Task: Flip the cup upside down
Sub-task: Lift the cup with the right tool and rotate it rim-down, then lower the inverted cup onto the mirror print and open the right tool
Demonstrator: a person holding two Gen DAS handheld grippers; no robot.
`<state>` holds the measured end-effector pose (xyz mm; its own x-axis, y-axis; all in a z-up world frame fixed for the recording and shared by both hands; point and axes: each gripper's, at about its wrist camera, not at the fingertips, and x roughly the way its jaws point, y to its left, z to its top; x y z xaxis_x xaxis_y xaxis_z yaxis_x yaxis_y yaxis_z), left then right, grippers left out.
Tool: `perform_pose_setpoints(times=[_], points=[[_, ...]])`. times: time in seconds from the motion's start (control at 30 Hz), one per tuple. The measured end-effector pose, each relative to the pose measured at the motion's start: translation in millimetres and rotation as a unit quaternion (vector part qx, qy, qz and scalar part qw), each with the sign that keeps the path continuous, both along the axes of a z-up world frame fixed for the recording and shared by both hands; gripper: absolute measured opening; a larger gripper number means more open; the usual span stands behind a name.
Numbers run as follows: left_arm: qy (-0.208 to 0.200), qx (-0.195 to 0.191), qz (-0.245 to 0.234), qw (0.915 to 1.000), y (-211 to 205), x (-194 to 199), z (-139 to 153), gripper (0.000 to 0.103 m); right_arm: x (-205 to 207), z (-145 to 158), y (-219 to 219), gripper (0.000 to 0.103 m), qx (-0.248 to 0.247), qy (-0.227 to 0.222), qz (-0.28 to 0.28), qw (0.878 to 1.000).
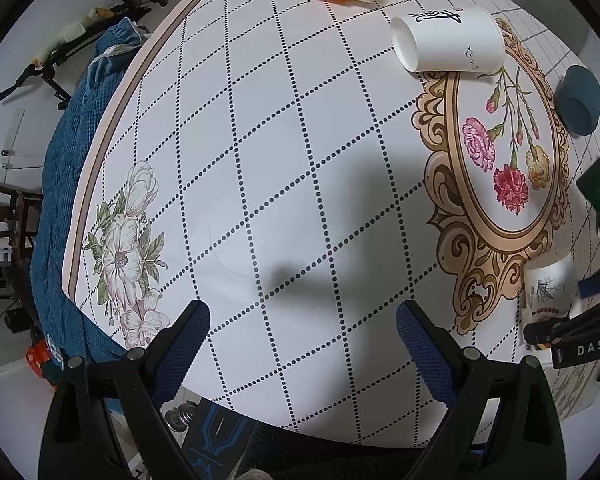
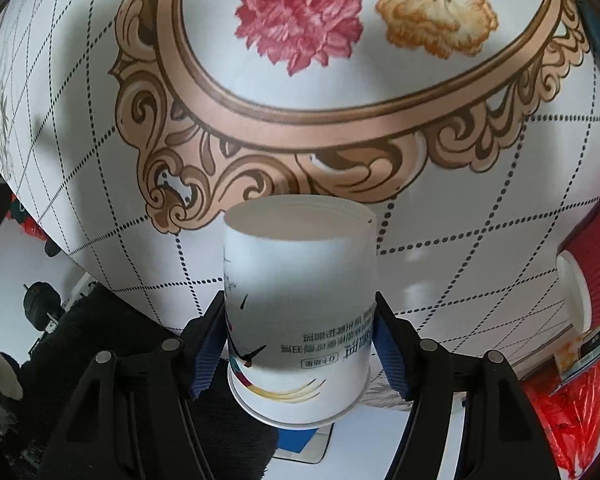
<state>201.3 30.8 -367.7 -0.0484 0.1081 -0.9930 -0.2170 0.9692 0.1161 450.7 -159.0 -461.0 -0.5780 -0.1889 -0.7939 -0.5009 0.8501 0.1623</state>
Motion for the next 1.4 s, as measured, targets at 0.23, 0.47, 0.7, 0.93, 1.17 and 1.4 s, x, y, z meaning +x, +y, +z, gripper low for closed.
perform_pose_setpoints(times=[0.23, 0.47, 0.7, 0.93, 1.17, 1.4], points=[[0.0, 0.002, -0.001, 1.0, -0.7, 0.8, 0.6, 0.096, 22.8, 20.2, -3.6, 0.081, 0.0, -0.03, 0.011, 0.999], [0.0, 0.006, -0.001, 1.0, 0.9, 0.0, 1.8, 0.096, 43.3, 37.2, -5.7, 0.064, 0.005, -0.06, 0.023, 0.998], [-0.001, 0.011, -0.004, 0.9999, 0.9, 0.9, 2.8, 0.095, 52.3, 66.4, 3.2, 0.063, 0.033, -0.127, 0.017, 0.991], [0.004, 0.01, -0.001, 0.9999, 3.0, 2.5, -0.7, 0.095, 58.7, 114.3, 5.4, 0.063, 0.101, -0.256, -0.023, 0.961], [0.013, 0.017, 0.005, 0.9998, 8.8, 2.3, -5.5, 0.095, 52.6, 132.1, -1.1, 0.063, 0.172, -0.388, -0.097, 0.9], [0.017, 0.025, 0.001, 0.9995, 7.1, 2.0, -4.2, 0.095, 22.5, 123.6, 6.2, 0.063, 0.189, -0.447, -0.082, 0.871]])
